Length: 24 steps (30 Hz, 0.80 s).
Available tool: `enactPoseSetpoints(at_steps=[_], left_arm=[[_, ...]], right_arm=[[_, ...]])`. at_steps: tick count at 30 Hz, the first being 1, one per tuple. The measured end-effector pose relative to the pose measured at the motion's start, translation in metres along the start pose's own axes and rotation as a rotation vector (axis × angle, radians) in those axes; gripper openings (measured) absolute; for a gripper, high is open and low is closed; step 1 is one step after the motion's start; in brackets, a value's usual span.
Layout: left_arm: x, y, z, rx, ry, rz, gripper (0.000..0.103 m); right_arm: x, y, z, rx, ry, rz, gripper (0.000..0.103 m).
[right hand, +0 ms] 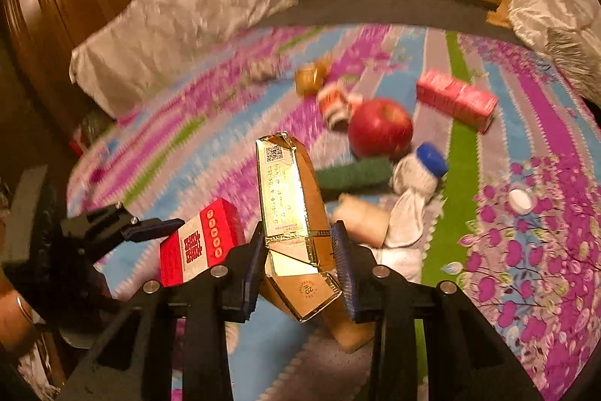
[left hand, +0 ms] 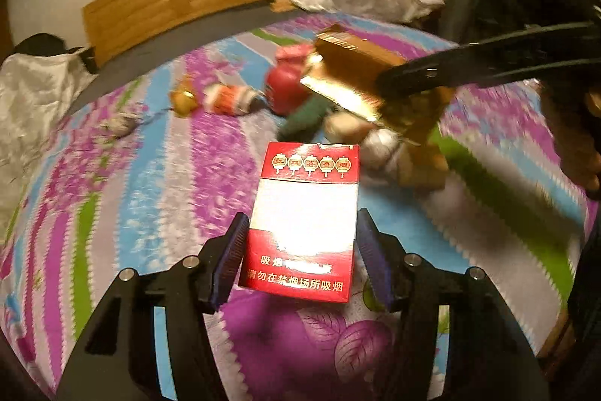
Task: Collect trash
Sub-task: 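Grasp the gold cigarette box with right tool while left tool grasps red-white cigarette pack, then carry the gold box and red-white pack over the green bin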
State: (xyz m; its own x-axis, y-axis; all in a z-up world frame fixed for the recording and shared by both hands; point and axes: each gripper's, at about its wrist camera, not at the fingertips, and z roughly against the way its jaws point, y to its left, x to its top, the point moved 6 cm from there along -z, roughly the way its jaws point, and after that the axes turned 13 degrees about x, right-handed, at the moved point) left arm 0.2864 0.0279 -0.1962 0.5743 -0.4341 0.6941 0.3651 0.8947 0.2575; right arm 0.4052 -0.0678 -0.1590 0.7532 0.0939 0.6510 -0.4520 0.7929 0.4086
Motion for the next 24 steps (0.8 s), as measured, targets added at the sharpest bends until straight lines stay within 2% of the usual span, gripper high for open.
enactPoseSetpoints(at_steps=[5, 13, 19, 24], left_arm=[[0.023, -0.007, 0.024, 0.101, -0.016, 0.021, 0.056], [0.068, -0.05, 0.064, 0.173, -0.059, 0.016, 0.056], [0.094, -0.088, 0.09, 0.161, -0.105, 0.005, 0.056], [0.11, -0.132, 0.108, 0.137, -0.143, -0.052, 0.056]], right_arm=[[-0.002, 0.021, 0.05, -0.017, -0.085, 0.001, 0.036], [-0.025, 0.027, 0.151, -0.089, -0.214, -0.058, 0.036], [-0.051, 0.014, 0.226, -0.172, -0.301, -0.116, 0.037], [-0.073, 0.006, 0.285, -0.251, -0.375, -0.151, 0.037]])
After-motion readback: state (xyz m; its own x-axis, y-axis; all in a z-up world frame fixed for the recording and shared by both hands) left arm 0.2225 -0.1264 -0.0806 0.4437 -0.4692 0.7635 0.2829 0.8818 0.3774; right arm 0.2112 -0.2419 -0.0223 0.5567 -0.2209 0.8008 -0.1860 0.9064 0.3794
